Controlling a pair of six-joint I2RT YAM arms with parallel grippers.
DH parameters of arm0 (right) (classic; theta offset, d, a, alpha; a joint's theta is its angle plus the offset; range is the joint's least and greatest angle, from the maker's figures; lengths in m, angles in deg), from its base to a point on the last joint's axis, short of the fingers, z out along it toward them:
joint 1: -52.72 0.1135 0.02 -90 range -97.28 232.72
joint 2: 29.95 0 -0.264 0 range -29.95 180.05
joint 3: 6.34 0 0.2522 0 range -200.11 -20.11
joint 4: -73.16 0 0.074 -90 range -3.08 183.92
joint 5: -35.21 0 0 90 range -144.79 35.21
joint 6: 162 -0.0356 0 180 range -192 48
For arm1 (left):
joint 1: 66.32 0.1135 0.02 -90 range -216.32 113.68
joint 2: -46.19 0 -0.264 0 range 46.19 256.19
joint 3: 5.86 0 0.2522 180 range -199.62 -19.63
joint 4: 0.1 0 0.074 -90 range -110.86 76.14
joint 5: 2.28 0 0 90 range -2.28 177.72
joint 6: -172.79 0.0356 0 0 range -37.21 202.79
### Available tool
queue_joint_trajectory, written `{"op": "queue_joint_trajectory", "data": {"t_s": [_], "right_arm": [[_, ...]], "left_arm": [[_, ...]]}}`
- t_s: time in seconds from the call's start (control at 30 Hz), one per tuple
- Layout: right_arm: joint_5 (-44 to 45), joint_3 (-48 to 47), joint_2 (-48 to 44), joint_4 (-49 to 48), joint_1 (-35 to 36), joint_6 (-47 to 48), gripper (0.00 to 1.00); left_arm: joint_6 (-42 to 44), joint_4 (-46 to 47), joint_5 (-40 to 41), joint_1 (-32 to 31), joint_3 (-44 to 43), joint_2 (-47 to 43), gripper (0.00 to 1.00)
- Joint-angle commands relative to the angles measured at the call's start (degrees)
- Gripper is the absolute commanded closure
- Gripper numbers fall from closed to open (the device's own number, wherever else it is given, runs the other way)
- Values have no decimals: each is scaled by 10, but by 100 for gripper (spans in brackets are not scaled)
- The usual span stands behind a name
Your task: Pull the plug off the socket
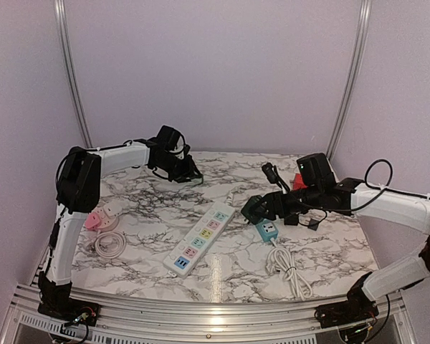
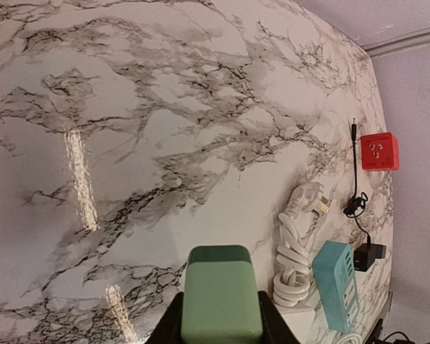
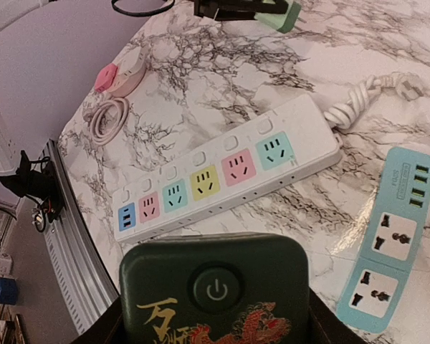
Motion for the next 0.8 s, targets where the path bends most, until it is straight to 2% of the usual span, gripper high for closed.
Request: {"op": "queue_joint_trajectory", "data": {"t_s": [0.0,0.4,0.77], "right_arm": [[34,-2,-18,-8,-37,-41,79],[50,2,-22,-14,-44,-62,79],[62,0,-18,-5,-49,-72,78]], "left_arm": [[-18,-7,-35,1,-8,27,95],[-23,-2,-43,1,23,35,88],[-4,-26,-18,1,36,34,69]]}}
